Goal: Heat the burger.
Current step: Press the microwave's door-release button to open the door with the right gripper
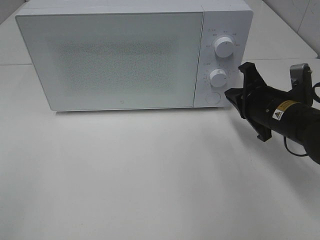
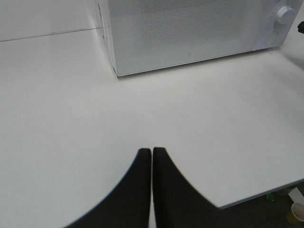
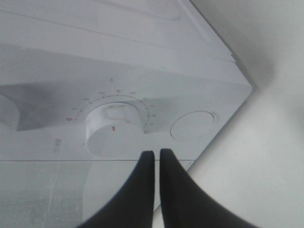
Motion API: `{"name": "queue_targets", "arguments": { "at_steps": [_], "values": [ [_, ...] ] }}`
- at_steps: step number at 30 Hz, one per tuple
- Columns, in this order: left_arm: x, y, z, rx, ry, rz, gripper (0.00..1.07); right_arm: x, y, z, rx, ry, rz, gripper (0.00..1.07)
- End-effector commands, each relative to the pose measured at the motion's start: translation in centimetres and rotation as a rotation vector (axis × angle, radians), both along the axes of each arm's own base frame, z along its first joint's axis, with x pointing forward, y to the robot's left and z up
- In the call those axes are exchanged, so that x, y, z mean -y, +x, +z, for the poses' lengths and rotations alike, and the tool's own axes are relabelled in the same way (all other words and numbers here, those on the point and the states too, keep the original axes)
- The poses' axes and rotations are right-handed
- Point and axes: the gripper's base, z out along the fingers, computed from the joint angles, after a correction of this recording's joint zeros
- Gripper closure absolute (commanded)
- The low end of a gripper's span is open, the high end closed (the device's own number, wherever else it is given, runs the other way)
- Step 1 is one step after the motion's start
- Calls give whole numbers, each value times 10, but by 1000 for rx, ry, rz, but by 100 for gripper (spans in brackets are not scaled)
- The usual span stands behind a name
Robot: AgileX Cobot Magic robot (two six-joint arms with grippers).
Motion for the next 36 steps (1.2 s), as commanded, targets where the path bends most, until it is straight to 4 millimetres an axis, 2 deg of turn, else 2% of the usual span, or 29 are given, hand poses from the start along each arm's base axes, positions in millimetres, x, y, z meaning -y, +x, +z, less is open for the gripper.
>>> {"name": "queue_targets", "arguments": {
  "at_steps": [1, 8, 15, 28, 36],
  "values": [
    [0, -2, 0, 20, -17, -2, 106, -3, 1, -9, -12, 43, 4, 107],
    [0, -2, 0, 20, -17, -2, 106, -7, 12, -22, -28, 145, -25, 107],
    [0, -2, 0, 20, -17, -2, 106, -12, 26, -28, -63, 150, -29, 107],
    [0, -2, 0, 20, -17, -2, 106, -17, 53, -24, -119, 60, -35, 107],
    [0, -2, 0, 20, -17, -2, 106, -17, 60, -19, -81, 44, -44, 107]
  ]
}}
